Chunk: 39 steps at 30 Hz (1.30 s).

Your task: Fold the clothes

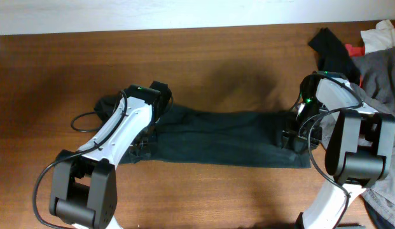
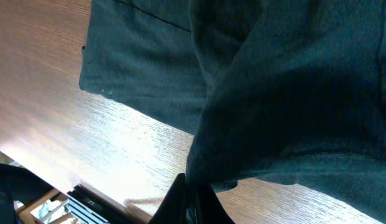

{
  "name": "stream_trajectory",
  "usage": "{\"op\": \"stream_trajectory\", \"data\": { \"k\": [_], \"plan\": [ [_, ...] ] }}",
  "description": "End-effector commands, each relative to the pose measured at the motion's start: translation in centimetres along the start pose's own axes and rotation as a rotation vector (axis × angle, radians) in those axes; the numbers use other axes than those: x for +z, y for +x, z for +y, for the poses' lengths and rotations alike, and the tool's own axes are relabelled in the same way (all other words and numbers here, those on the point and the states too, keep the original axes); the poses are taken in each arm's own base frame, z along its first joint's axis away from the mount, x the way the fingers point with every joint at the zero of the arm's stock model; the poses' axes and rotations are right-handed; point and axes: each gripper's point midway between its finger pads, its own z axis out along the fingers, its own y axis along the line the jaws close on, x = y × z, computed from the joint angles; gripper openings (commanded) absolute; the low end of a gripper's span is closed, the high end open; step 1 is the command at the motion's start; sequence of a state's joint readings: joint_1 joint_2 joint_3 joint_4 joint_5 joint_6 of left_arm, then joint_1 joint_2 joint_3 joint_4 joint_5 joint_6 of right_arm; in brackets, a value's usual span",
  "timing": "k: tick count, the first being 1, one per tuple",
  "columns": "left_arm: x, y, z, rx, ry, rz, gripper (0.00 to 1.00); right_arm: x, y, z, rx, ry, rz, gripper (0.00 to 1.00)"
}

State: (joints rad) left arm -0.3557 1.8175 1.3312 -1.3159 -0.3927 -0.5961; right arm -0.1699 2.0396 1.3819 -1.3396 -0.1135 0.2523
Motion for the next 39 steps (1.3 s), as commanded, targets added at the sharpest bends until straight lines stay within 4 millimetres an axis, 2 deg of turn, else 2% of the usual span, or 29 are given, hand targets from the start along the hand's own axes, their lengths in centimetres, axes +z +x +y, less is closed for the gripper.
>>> {"op": "stream_trajectory", "data": {
  "k": [1,7,9,11,13,15,17,19,22,27,32,36,39],
  "plan": [
    [-0.1,0.2,0.3,-0.022,0.007,0.000,0.05,-3.6,-0.5,-0.8,0.015,-0.045,-0.140,0.56],
    [-0.1,0.1,0.2,-0.025,0.015,-0.003,0.05,-11.7,2.5,-3.7,0.053,-0.114,-0.440,0.57],
    [-0.1,0.0,0.1,-0.027,0.019,-0.004,0.05,-13.8,3.6,-4.1,0.065,-0.160,-0.532,0.56],
    [-0.1,0.0,0.0,-0.026,0.020,-0.004,0.05,-14.5,4.6,-4.2,0.072,-0.181,-0.572,0.50],
    [-0.1,0.1,0.0,-0.025,0.021,-0.001,0.05,-14.0,5.2,-4.3,0.090,-0.184,-0.568,0.45],
    [-0.1,0.1,0.0,-0.025,0.021,-0.002,0.05,-12.3,5.3,-4.4,0.102,-0.182,-0.531,0.40],
    [-0.1,0.0,0.0,-0.026,0.022,-0.004,0.05,-9.9,4.9,-4.3,0.107,-0.181,-0.488,0.40],
    [-0.1,0.0,0.0,-0.026,0.022,-0.004,0.05,-7.1,4.5,-4.0,0.105,-0.200,-0.446,0.48],
    [-0.1,0.1,0.0,-0.025,0.022,-0.003,0.04,-3.8,4.3,-3.2,0.101,-0.248,-0.388,0.52],
    [-0.1,0.1,0.1,-0.024,0.020,-0.001,0.05,-2.6,3.8,-2.3,0.082,-0.301,-0.393,0.54],
    [-0.1,0.1,0.1,-0.025,0.020,-0.002,0.05,-1.9,3.7,-2.4,0.112,-0.301,-0.392,0.54],
    [-0.1,0.1,0.1,-0.024,0.020,-0.001,0.04,-0.7,3.0,-2.3,0.148,-0.321,-0.409,0.48],
    [-0.1,0.1,0.0,-0.024,0.020,-0.001,0.05,-0.3,2.8,-2.2,0.146,-0.325,-0.415,0.47]
  ]
}}
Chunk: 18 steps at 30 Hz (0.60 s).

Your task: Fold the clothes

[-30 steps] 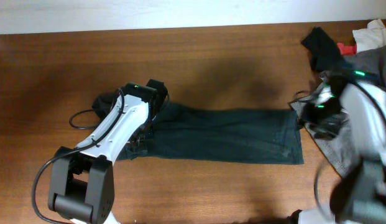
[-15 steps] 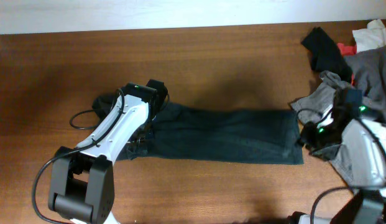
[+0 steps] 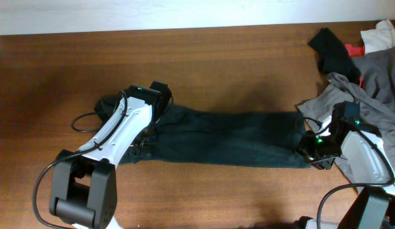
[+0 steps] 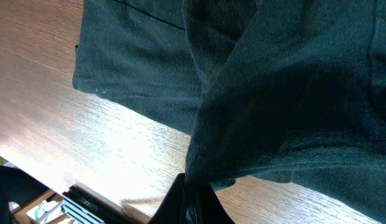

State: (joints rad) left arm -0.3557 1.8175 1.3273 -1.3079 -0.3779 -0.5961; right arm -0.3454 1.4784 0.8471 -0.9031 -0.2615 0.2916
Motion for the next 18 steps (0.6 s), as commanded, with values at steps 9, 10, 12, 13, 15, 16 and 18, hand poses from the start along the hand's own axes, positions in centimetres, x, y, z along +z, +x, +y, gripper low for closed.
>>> {"op": "stream_trajectory", "data": {
  "k": [9,10,12,13,15,16,18],
  "plan": [
    [-0.2,0.0,0.3,-0.022,0.006,-0.007,0.05,0.9,0.1,-0.1,0.056,-0.022,-0.017,0.47],
    [-0.2,0.0,0.3,-0.022,0.006,-0.007,0.05,1.1,0.0,-0.1,0.061,-0.025,-0.023,0.47],
    [-0.2,0.0,0.3,-0.022,0.006,-0.007,0.05,1.3,-0.1,-0.1,0.058,-0.028,-0.033,0.47],
    [-0.2,0.0,0.3,-0.022,0.006,-0.007,0.05,1.4,-0.2,-0.1,0.056,-0.029,-0.037,0.47],
    [-0.2,0.0,0.3,-0.022,0.005,-0.006,0.05,1.3,-0.4,0.0,0.054,-0.032,-0.046,0.47],
    [-0.2,0.0,0.3,-0.022,0.006,-0.007,0.05,1.3,-0.5,0.0,0.052,-0.033,-0.050,0.47],
    [-0.2,0.0,0.3,-0.022,0.006,-0.007,0.05,1.3,-0.6,0.0,0.051,-0.034,-0.053,0.47]
  ]
}}
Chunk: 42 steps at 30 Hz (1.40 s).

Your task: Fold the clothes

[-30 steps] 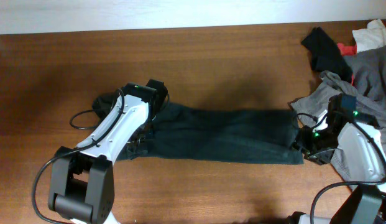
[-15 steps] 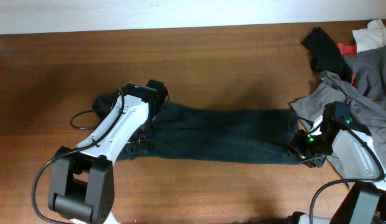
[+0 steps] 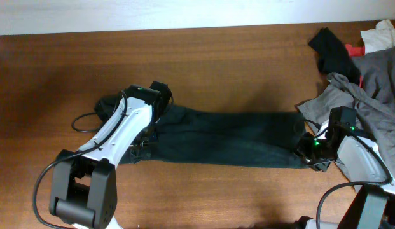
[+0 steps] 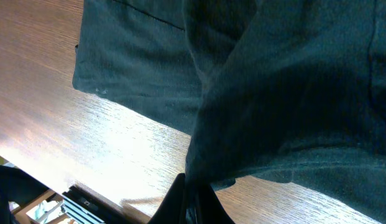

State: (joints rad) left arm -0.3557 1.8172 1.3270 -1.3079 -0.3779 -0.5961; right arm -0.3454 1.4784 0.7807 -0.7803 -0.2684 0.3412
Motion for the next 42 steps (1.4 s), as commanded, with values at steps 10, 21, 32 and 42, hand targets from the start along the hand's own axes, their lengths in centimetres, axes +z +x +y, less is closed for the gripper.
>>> {"op": "stream_trajectory", "data": {
  "k": [10,21,32,42],
  "plan": [
    [-0.2,0.0,0.3,-0.022,0.006,-0.008,0.05,0.5,-0.5,0.1,0.007,-0.024,-0.037,0.41],
    [-0.2,-0.1,0.3,-0.024,0.008,-0.010,0.05,0.8,-0.9,0.2,0.018,-0.034,-0.063,0.41],
    [-0.2,-0.1,0.3,-0.024,0.008,-0.010,0.05,0.8,-1.4,0.4,0.015,-0.041,-0.080,0.40],
    [-0.2,-0.1,0.3,-0.025,0.007,-0.014,0.05,0.9,-1.6,0.4,0.020,-0.040,-0.090,0.40]
  ]
}}
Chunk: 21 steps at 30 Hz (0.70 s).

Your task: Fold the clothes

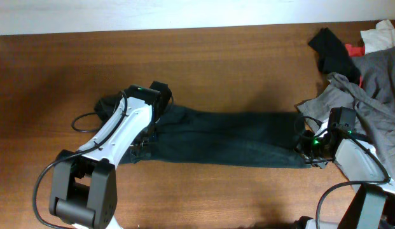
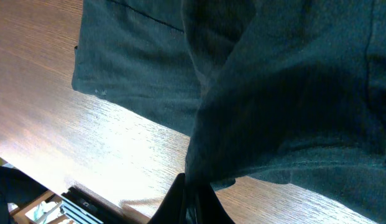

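Dark trousers (image 1: 229, 137) lie lengthwise across the wooden table (image 1: 235, 63); in the left wrist view they fill the upper frame as dark cloth (image 2: 273, 93). My left gripper (image 1: 154, 107) is at their left end. Its black fingers (image 2: 191, 198) are shut on a raised fold of the cloth, and a flat corner of the trousers (image 2: 87, 84) lies beyond. My right gripper (image 1: 310, 149) sits at the right end of the trousers. Whether it is open or shut does not show from above.
A heap of clothes fills the right edge: a grey garment (image 1: 369, 76), a black one (image 1: 334, 51), something red (image 1: 356, 48), white cloth (image 1: 381, 35). Blue fabric (image 1: 383, 203) lies at the bottom right. Cables (image 1: 89, 121) loop beside my left arm.
My right gripper has shifted slightly up and to the left at the trousers' right end. The left gripper and the fold it holds look the same.
First my right arm reached over the trousers' right end from behind while the left held a fold at the left end. Then the right arm lay low at the lower right, gripper at the same end, and the cloth had shifted slightly. It has stayed there with small shifts.
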{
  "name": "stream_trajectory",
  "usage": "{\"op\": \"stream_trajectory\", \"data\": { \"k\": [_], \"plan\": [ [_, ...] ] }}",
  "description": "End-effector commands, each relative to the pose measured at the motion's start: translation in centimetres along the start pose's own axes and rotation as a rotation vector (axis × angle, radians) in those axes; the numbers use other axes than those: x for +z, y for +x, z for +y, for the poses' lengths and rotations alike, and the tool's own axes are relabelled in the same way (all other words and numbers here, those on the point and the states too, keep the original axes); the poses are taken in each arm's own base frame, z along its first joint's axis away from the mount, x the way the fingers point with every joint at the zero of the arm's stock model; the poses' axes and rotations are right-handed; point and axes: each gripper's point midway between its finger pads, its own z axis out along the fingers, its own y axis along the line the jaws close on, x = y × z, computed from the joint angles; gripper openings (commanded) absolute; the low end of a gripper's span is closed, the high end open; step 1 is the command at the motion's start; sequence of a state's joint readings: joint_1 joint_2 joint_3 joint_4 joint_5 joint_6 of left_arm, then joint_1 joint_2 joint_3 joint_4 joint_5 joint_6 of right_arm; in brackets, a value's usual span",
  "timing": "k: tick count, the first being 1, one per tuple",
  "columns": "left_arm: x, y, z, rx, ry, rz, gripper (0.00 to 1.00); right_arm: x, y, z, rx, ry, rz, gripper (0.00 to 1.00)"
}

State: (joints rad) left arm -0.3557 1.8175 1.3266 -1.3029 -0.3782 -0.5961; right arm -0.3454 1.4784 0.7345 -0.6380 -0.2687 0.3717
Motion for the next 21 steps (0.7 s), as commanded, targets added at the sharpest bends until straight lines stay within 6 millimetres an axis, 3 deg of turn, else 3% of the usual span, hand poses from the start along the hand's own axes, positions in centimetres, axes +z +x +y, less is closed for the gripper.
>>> {"op": "stream_trajectory", "data": {
  "k": [1,16,21],
  "plan": [
    [-0.26,-0.05,0.34,-0.023,0.005,-0.010,0.05,0.10,0.04,-0.01,0.015,-0.007,-0.006,0.40],
    [-0.26,0.13,0.45,-0.020,0.001,-0.003,0.05,0.42,-0.06,-0.27,0.013,0.000,-0.017,0.40],
    [-0.26,0.08,0.43,-0.020,0.001,-0.005,0.05,0.55,0.77,-0.64,0.022,0.013,0.014,0.38]
  ]
}}
